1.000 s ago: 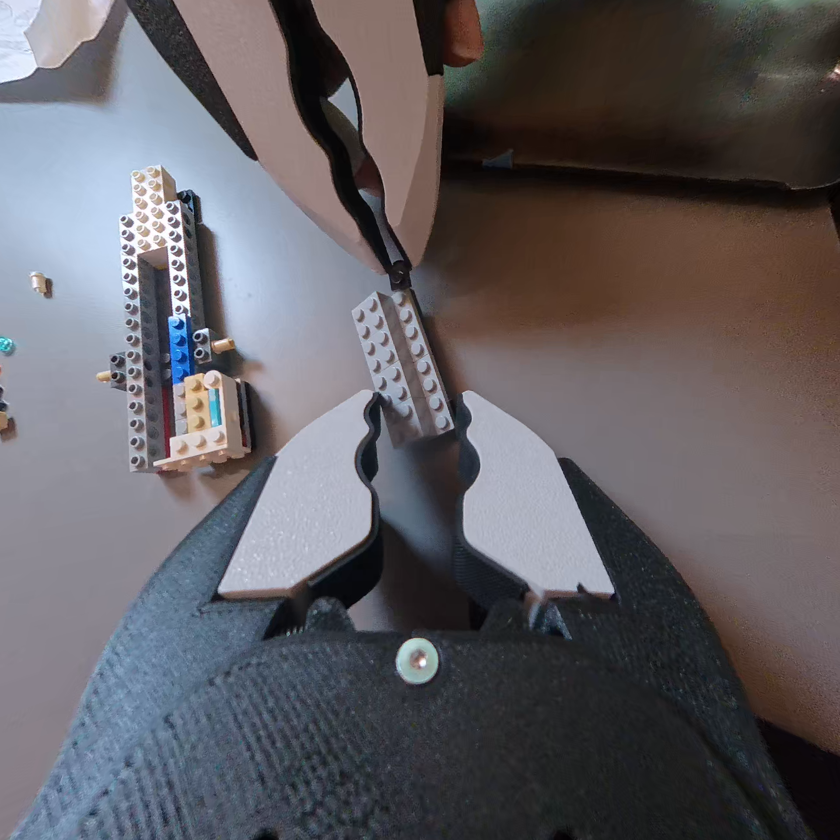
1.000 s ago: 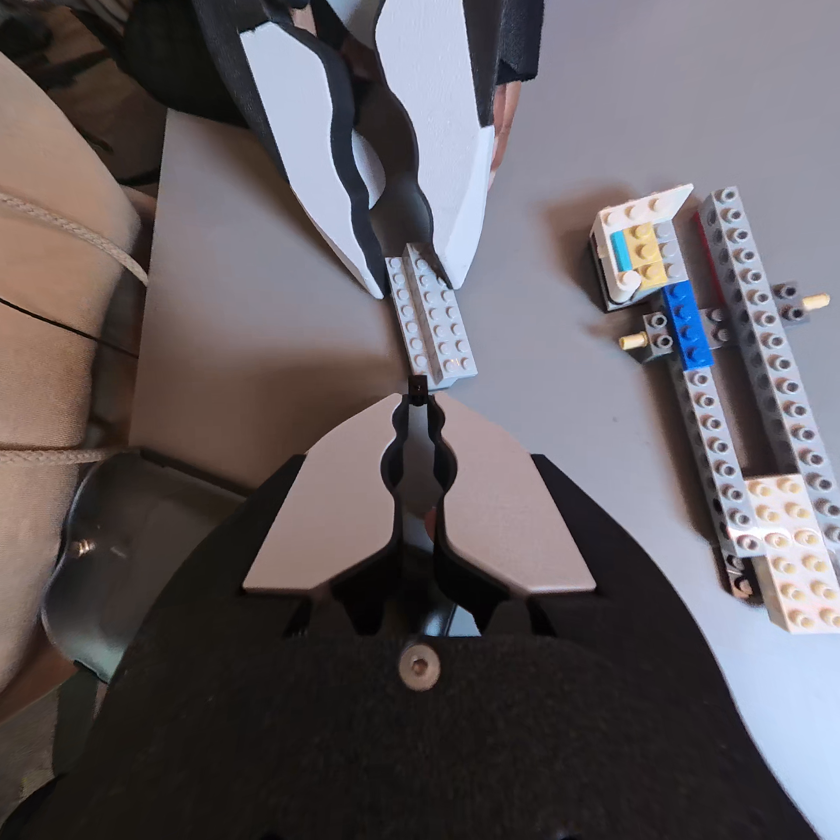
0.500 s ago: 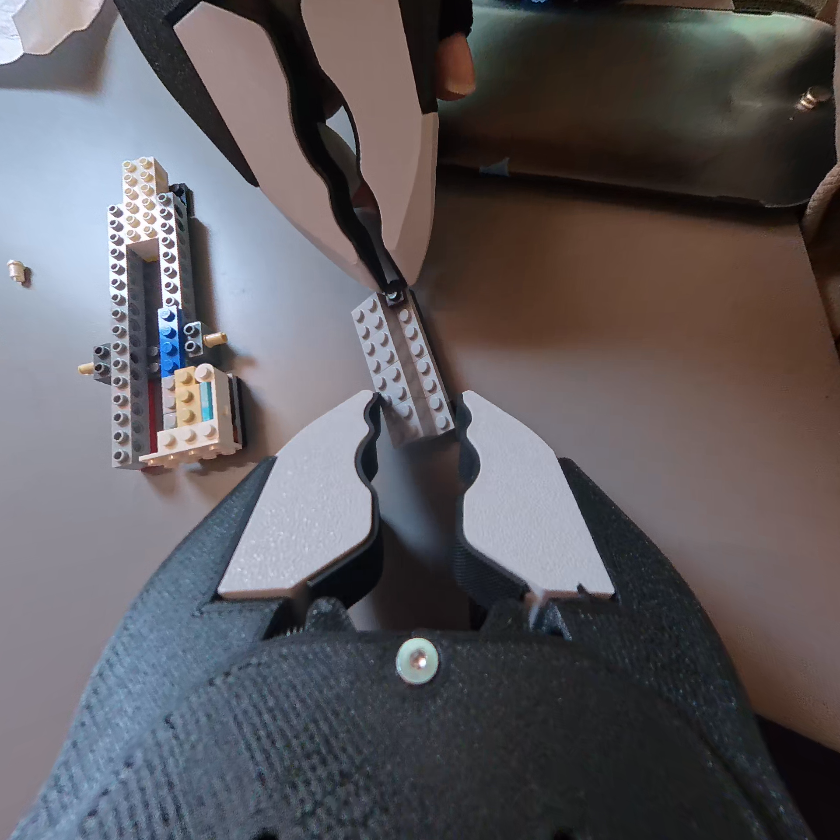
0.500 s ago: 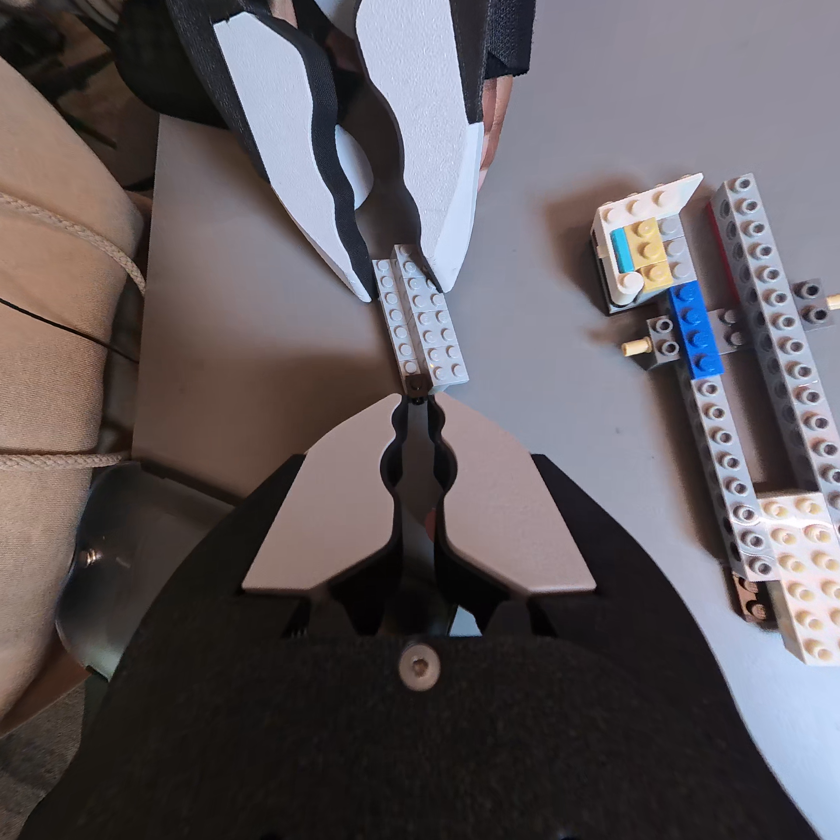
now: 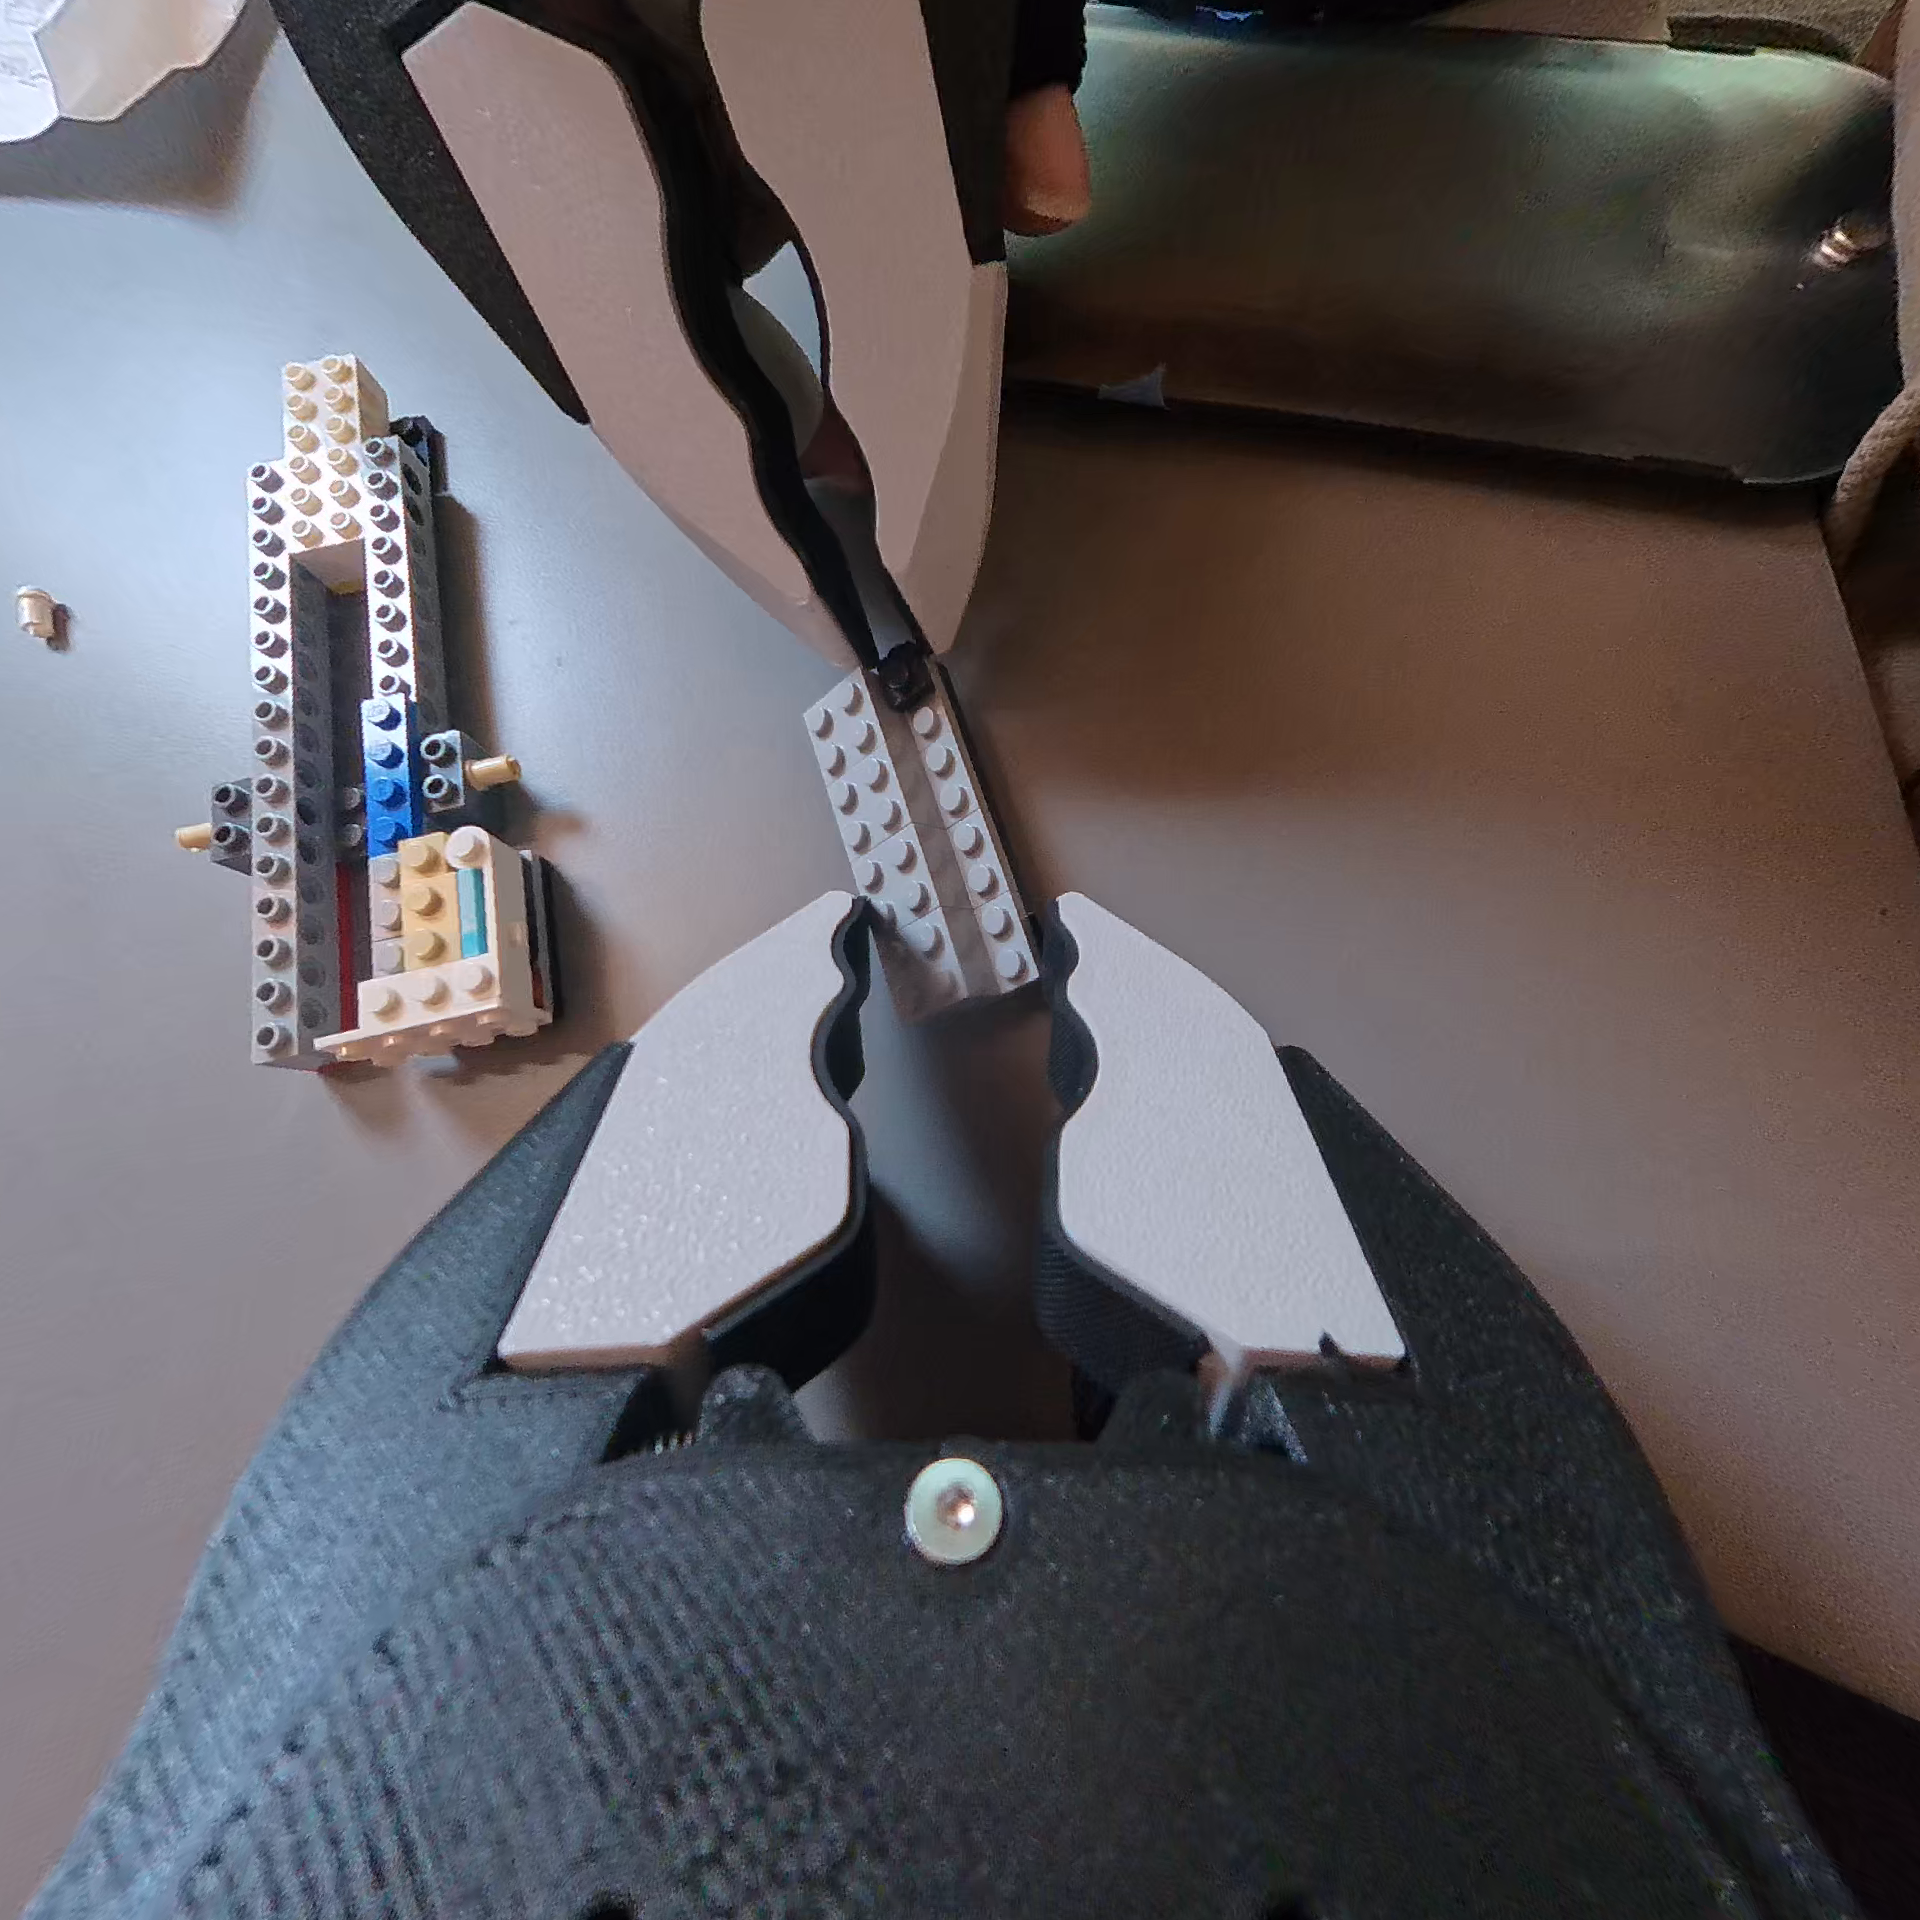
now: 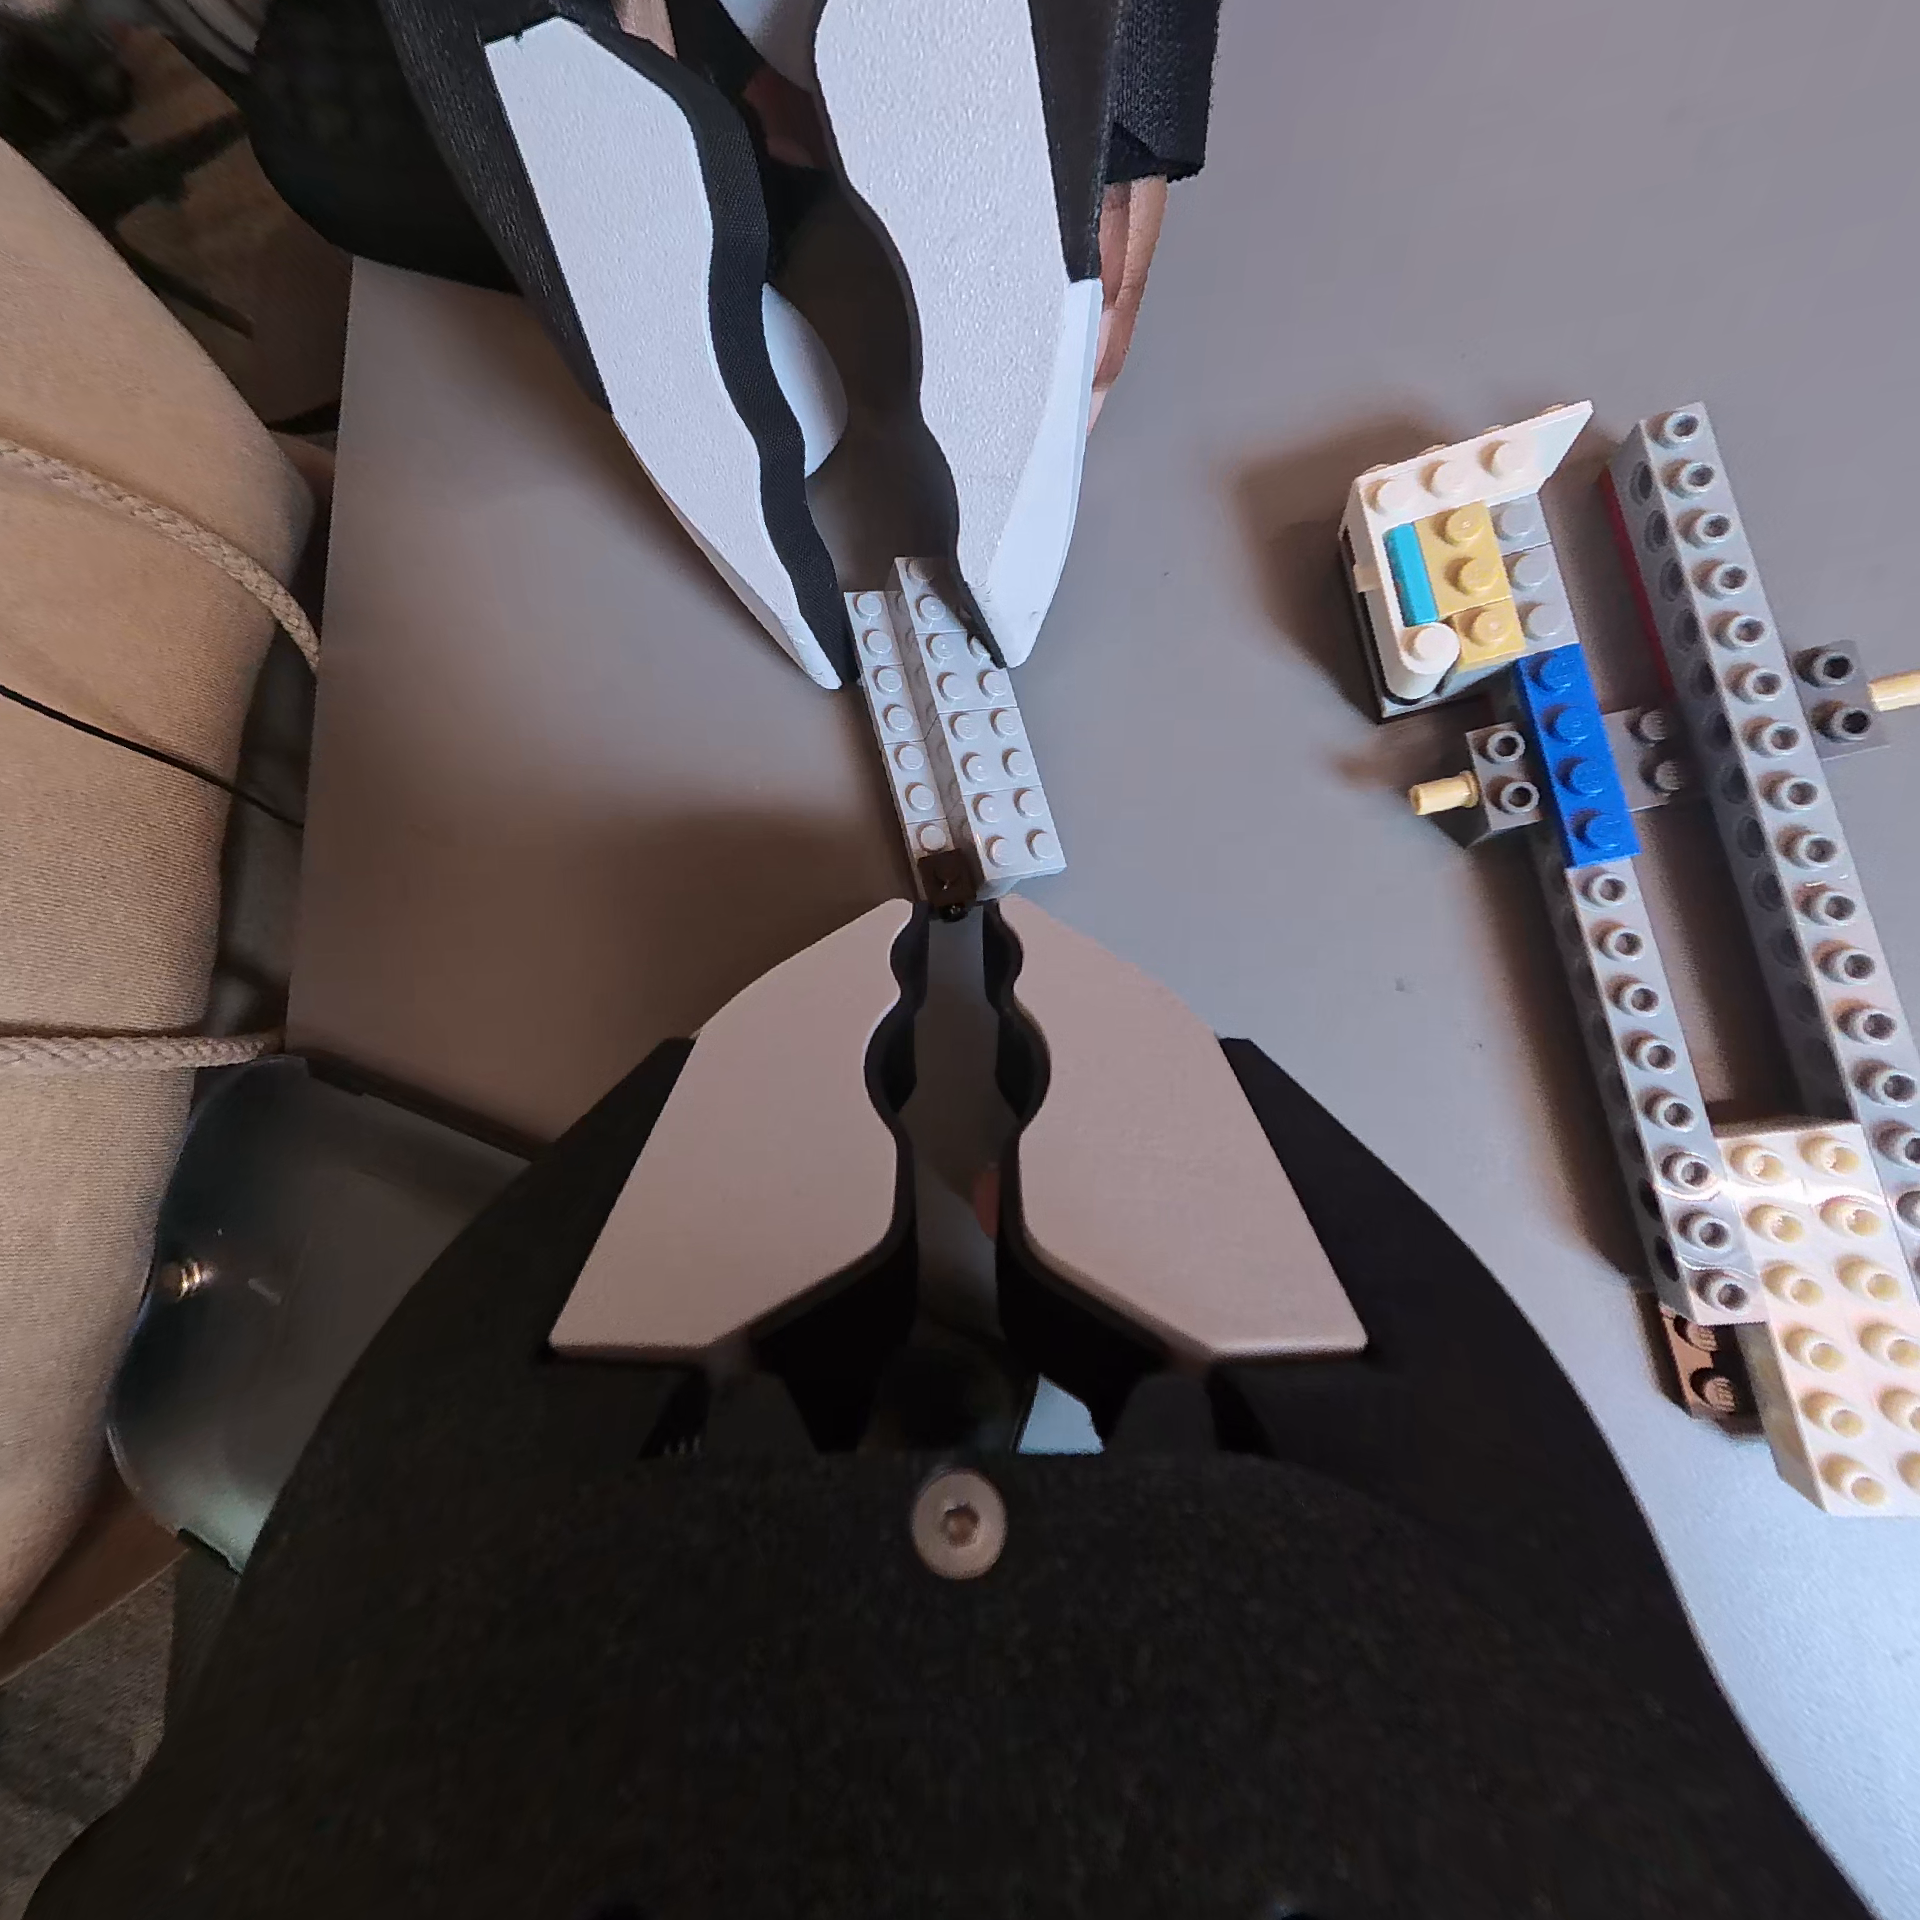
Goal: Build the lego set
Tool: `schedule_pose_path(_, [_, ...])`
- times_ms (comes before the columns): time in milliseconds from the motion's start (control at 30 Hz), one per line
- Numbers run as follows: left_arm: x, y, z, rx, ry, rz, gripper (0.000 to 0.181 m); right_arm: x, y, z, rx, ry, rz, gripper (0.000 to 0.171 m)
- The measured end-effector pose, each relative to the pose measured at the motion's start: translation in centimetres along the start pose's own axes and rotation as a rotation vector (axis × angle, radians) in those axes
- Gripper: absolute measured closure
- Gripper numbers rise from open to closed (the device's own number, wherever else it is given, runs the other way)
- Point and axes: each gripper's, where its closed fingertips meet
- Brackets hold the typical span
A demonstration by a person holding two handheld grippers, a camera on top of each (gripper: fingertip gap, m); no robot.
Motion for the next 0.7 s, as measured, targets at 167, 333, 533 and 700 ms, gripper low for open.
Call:
schedule_pose_path(167, [-0.04,0.02,0.01,0.002,0.005,0.001,0.149,-0.07,0.08,-0.01,0.007,0.002,-0.002,0.159])
schedule_pose_path(333, [-0.1,0.06,0.02,0.01,0.018,0.008,0.149,-0.35,0.72,-0.56,0.07,0.091,0.045,0.153])
schedule_pose_path(533, [-0.24,0.24,-0.36,0.052,0.057,0.034,0.149,-0.27,0.72,-0.71,0.123,0.405,0.333,0.148])
schedule_pose_path(700, [-0.41,0.25,-0.36,0.055,0.07,0.026,0.149,-0.09,0.33,-0.95,0.111,0.586,0.504,0.149])
Point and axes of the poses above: each gripper's, where its closed fingertips meet, y back along the fingers, z out of its underside, x = y × z across the jaws, and after that the axes turned 4 degrees about z, right-handed
